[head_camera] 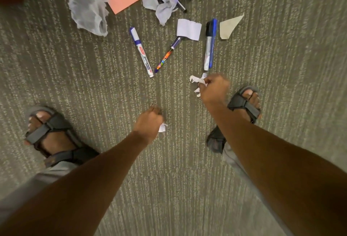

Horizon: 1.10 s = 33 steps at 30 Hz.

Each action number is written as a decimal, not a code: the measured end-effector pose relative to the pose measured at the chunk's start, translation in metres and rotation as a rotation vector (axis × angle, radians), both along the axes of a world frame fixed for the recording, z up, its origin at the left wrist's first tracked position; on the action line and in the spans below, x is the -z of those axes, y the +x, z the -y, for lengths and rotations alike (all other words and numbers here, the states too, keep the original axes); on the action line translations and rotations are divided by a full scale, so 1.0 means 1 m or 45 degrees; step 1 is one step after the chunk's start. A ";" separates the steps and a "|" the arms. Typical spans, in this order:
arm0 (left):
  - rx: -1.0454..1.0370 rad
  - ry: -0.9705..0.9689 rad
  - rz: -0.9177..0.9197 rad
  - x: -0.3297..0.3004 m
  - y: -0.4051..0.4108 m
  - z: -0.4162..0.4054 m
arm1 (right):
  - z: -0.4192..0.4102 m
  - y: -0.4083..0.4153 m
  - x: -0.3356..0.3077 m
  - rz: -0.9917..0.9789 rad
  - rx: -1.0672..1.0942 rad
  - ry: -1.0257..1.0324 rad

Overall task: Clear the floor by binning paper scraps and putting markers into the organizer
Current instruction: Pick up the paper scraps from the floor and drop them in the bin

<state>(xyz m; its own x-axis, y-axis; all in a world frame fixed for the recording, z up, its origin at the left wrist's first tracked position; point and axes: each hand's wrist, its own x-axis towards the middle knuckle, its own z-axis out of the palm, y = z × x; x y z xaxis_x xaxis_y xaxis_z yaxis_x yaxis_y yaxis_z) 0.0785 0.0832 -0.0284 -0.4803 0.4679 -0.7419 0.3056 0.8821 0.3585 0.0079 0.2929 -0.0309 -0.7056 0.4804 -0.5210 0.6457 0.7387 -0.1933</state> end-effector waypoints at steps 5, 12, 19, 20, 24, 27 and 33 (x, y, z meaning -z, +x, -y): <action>-0.376 0.155 -0.009 -0.051 -0.040 0.020 | 0.016 -0.001 -0.063 -0.039 0.217 -0.213; -0.754 0.465 -0.411 -0.174 -0.150 0.060 | 0.083 -0.047 -0.190 -0.181 0.508 -0.491; -1.206 0.651 -0.946 -0.308 -0.239 0.156 | 0.196 -0.142 -0.295 -0.423 0.504 -0.768; -1.261 0.620 -0.999 -0.318 -0.248 0.174 | 0.215 -0.157 -0.304 -0.463 0.445 -0.808; -1.474 0.405 -1.009 -0.322 -0.275 0.241 | 0.287 -0.211 -0.327 -0.570 0.255 -0.880; -1.593 0.356 -0.876 -0.315 -0.289 0.271 | 0.333 -0.242 -0.323 -0.514 0.152 -0.839; -1.801 0.260 -0.581 -0.301 -0.300 0.297 | 0.369 -0.255 -0.310 -0.317 0.057 -0.827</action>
<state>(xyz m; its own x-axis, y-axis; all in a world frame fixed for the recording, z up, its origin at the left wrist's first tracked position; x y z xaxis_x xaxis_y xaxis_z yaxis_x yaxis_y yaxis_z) -0.2217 -0.2134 0.2728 -0.7779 -0.4937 -0.3887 -0.6172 0.4843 0.6201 -0.2475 -0.0761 0.2788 -0.8284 0.1573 -0.5376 0.5515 0.3970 -0.7336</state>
